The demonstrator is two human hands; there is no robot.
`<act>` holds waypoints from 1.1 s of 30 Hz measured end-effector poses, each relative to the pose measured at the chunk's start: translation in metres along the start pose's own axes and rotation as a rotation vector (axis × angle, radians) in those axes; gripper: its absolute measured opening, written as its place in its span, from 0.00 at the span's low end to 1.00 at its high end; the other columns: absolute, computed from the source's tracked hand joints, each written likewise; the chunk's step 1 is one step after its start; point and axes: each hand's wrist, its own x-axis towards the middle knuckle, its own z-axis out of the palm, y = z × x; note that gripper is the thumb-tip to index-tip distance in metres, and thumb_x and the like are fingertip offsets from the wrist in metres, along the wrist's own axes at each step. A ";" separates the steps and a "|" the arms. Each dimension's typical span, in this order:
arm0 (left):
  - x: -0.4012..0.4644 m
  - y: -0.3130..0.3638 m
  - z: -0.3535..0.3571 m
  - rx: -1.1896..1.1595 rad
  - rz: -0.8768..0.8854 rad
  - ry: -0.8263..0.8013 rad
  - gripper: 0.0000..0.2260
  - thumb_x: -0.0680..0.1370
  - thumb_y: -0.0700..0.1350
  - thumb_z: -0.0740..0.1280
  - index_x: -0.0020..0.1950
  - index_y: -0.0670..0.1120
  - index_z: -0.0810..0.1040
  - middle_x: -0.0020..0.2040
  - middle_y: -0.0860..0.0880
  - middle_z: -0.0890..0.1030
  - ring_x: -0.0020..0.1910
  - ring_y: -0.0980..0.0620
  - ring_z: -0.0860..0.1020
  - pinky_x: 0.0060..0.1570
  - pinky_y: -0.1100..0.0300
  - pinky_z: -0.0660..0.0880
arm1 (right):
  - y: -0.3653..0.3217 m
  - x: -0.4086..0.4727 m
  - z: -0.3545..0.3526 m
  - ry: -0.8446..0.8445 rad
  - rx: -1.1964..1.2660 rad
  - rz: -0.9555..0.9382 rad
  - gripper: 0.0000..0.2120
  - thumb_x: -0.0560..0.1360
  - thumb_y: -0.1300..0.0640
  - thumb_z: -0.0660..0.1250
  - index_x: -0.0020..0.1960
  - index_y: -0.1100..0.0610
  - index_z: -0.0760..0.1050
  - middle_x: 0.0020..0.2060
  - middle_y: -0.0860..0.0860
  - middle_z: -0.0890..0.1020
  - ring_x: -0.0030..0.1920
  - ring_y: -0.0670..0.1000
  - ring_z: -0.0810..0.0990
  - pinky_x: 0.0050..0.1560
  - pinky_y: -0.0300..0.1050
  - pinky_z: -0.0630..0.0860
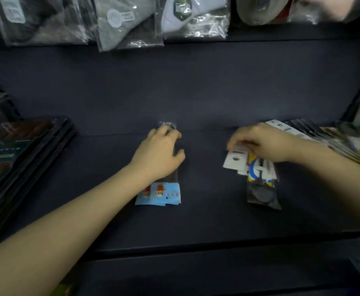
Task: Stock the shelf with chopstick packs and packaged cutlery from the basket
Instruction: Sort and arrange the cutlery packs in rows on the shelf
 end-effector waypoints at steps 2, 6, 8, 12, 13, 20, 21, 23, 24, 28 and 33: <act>0.003 0.013 0.005 -0.106 0.087 -0.018 0.16 0.76 0.49 0.63 0.63 0.47 0.73 0.65 0.49 0.71 0.65 0.47 0.68 0.64 0.54 0.67 | 0.014 -0.030 0.002 -0.116 -0.003 0.045 0.23 0.71 0.75 0.59 0.59 0.55 0.78 0.60 0.49 0.79 0.62 0.50 0.76 0.60 0.33 0.68; 0.004 0.044 0.019 -0.165 0.195 -0.130 0.15 0.75 0.47 0.64 0.61 0.47 0.74 0.62 0.50 0.73 0.61 0.50 0.72 0.62 0.57 0.68 | 0.024 -0.064 0.013 -0.341 -0.107 0.047 0.36 0.69 0.74 0.55 0.72 0.47 0.62 0.75 0.47 0.58 0.76 0.47 0.54 0.73 0.36 0.51; 0.003 0.058 0.022 -0.209 0.238 -0.160 0.15 0.76 0.46 0.64 0.62 0.48 0.74 0.60 0.51 0.73 0.58 0.53 0.73 0.56 0.63 0.68 | 0.023 -0.071 0.014 -0.257 -0.185 -0.036 0.32 0.71 0.71 0.57 0.71 0.48 0.65 0.74 0.49 0.62 0.74 0.51 0.59 0.73 0.41 0.57; -0.006 0.076 0.022 -0.427 0.268 -0.162 0.17 0.75 0.33 0.60 0.60 0.48 0.75 0.52 0.60 0.73 0.55 0.58 0.74 0.57 0.62 0.72 | 0.023 -0.073 0.002 0.015 -0.439 -0.311 0.11 0.72 0.58 0.63 0.55 0.54 0.76 0.54 0.51 0.81 0.53 0.56 0.79 0.51 0.50 0.78; -0.008 0.081 0.023 -0.511 0.251 -0.152 0.19 0.74 0.31 0.59 0.59 0.49 0.75 0.51 0.62 0.73 0.56 0.59 0.75 0.58 0.60 0.73 | 0.026 -0.073 -0.002 0.107 -0.466 -0.346 0.09 0.73 0.54 0.61 0.49 0.54 0.76 0.45 0.51 0.83 0.46 0.56 0.80 0.45 0.48 0.79; -0.020 0.127 0.035 -1.096 0.151 -0.093 0.13 0.78 0.38 0.62 0.59 0.52 0.72 0.53 0.56 0.79 0.53 0.63 0.78 0.55 0.66 0.75 | 0.003 -0.049 -0.030 0.539 0.443 -0.046 0.06 0.74 0.56 0.66 0.43 0.59 0.78 0.26 0.43 0.75 0.27 0.41 0.73 0.32 0.29 0.67; -0.020 0.132 0.035 -1.187 0.057 -0.025 0.09 0.79 0.40 0.60 0.57 0.50 0.74 0.50 0.54 0.81 0.48 0.61 0.80 0.51 0.65 0.76 | -0.003 -0.041 -0.028 0.504 0.579 -0.009 0.07 0.75 0.57 0.66 0.41 0.60 0.77 0.25 0.45 0.74 0.23 0.41 0.71 0.30 0.31 0.66; -0.022 0.135 0.035 -1.229 -0.169 0.128 0.09 0.80 0.43 0.58 0.49 0.49 0.77 0.44 0.52 0.82 0.42 0.57 0.80 0.45 0.62 0.76 | -0.010 -0.028 -0.021 0.365 0.791 -0.003 0.10 0.77 0.59 0.62 0.40 0.62 0.76 0.25 0.50 0.75 0.23 0.41 0.71 0.28 0.35 0.69; -0.024 0.132 0.036 -1.188 -0.266 0.189 0.10 0.80 0.44 0.58 0.46 0.49 0.78 0.41 0.51 0.82 0.39 0.56 0.80 0.43 0.63 0.76 | -0.010 -0.021 -0.016 0.295 0.821 -0.016 0.11 0.78 0.60 0.59 0.42 0.61 0.77 0.29 0.52 0.78 0.28 0.43 0.75 0.33 0.38 0.73; -0.037 0.104 0.034 -0.941 -0.457 0.203 0.11 0.79 0.44 0.60 0.41 0.40 0.75 0.21 0.52 0.75 0.21 0.57 0.73 0.32 0.64 0.73 | 0.023 0.004 0.002 -0.098 0.144 -0.057 0.26 0.73 0.68 0.58 0.69 0.54 0.67 0.68 0.52 0.72 0.69 0.53 0.68 0.69 0.45 0.64; -0.042 0.090 0.024 -0.854 -0.486 0.100 0.10 0.79 0.44 0.60 0.40 0.41 0.72 0.15 0.51 0.71 0.14 0.59 0.69 0.32 0.59 0.71 | 0.037 0.009 0.010 -0.305 -0.278 -0.203 0.28 0.72 0.67 0.58 0.70 0.49 0.66 0.68 0.49 0.71 0.67 0.52 0.70 0.66 0.47 0.68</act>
